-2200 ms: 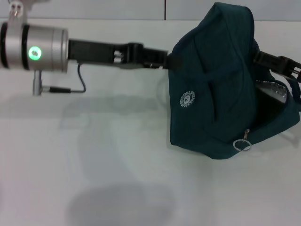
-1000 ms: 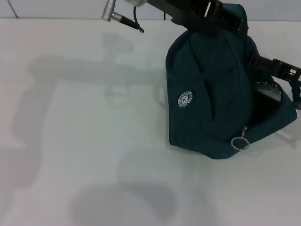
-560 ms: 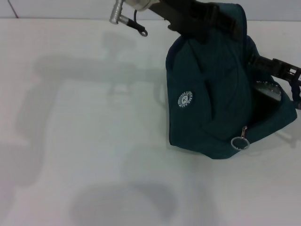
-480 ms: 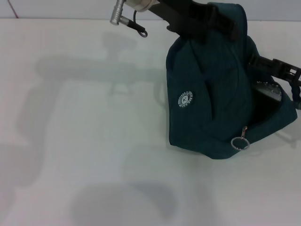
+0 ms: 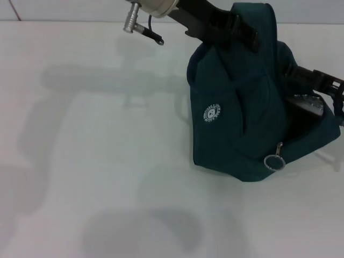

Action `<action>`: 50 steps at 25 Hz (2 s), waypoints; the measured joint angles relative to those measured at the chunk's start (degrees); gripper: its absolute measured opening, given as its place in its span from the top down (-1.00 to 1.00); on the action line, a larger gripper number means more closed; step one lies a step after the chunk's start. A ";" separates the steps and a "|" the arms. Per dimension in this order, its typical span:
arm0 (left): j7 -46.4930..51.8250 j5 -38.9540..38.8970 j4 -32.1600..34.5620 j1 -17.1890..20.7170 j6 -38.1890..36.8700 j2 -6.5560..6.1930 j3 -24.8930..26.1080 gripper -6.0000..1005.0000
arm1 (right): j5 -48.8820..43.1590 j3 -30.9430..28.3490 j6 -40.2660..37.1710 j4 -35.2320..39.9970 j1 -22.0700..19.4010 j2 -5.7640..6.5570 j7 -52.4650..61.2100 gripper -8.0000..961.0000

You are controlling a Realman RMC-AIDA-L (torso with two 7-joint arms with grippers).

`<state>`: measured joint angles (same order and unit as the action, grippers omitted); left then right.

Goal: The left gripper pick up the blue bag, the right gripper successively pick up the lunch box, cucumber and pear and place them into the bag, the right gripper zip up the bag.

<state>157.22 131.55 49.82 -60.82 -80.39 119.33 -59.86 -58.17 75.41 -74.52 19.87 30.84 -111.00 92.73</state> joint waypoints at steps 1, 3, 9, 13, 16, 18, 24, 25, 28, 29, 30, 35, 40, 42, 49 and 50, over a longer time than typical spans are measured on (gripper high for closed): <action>-1.19 -0.39 -0.12 0.15 -0.02 -0.03 0.09 -0.33 | 0.00 0.00 -0.04 0.00 -0.06 -0.01 0.00 -0.50; -3.14 -0.96 -0.34 0.68 -0.13 -0.18 0.32 -0.18 | 0.00 0.00 -0.17 0.00 -0.13 0.00 0.05 -0.50; -4.17 -2.01 -0.39 2.62 -0.10 -0.36 0.44 0.11 | 0.03 0.01 -0.92 0.00 -0.54 0.00 0.27 -0.50; -4.45 -2.39 -0.43 3.79 -0.22 -0.44 0.50 0.30 | 0.12 0.01 -1.12 -0.01 -0.83 0.00 0.29 -0.49; -4.66 -2.70 -0.41 4.94 -0.50 -0.71 0.60 0.50 | 0.39 -0.25 -2.18 -0.01 -1.15 0.06 0.30 -0.49; -5.17 -3.27 -0.41 6.02 -0.65 -1.09 0.65 0.63 | 0.51 -1.25 -4.03 -0.01 -1.41 0.18 0.28 -0.49; -7.48 -5.29 -0.42 9.87 -0.94 -2.44 2.24 0.91 | 0.33 -7.62 -12.15 0.10 -3.38 0.49 -0.66 -0.49; -8.23 -5.47 -0.42 10.66 -1.13 -2.54 3.24 0.91 | 0.33 -8.13 -12.93 0.11 -3.59 0.49 -0.99 -0.49; -9.88 -5.53 -0.42 12.22 -1.61 -2.90 4.90 0.91 | 0.45 -10.04 -16.11 0.12 -4.41 0.45 -2.94 -0.49; -10.18 -5.53 -0.43 12.52 -1.66 -2.99 5.06 0.91 | 0.45 -10.04 -16.11 0.12 -4.41 0.45 -2.94 -0.49; -10.68 -5.55 -0.42 13.14 -1.70 -3.14 5.31 0.91 | 0.51 -10.78 -17.32 0.14 -4.72 0.35 -3.78 -0.49; -13.13 -5.66 -0.41 16.42 -1.75 -3.23 5.78 0.91 | 0.24 -12.93 -24.68 0.17 -5.93 0.07 -9.83 -0.48; -14.81 -7.59 -0.41 19.06 -1.98 -3.24 5.81 0.91 | -3.48 -12.15 -34.53 0.18 -5.81 0.17 -17.72 -0.48; -15.39 -8.54 -0.35 20.07 -2.22 -3.25 5.99 0.91 | -8.51 -12.16 -38.33 0.19 -5.41 0.19 -22.11 -0.48; -16.55 -9.94 -0.51 21.43 -2.47 -3.32 7.98 0.91 | -24.67 -12.18 -36.27 0.82 -4.37 -0.15 -25.63 -0.44; -16.55 -10.28 -0.51 21.48 -2.56 -3.37 7.99 0.91 | -25.36 -12.18 -35.62 0.73 -4.34 -0.17 -25.57 -0.43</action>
<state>140.67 121.27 49.31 -39.34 -82.95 115.96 -51.87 -83.53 63.22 -110.15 20.60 26.50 -111.17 67.16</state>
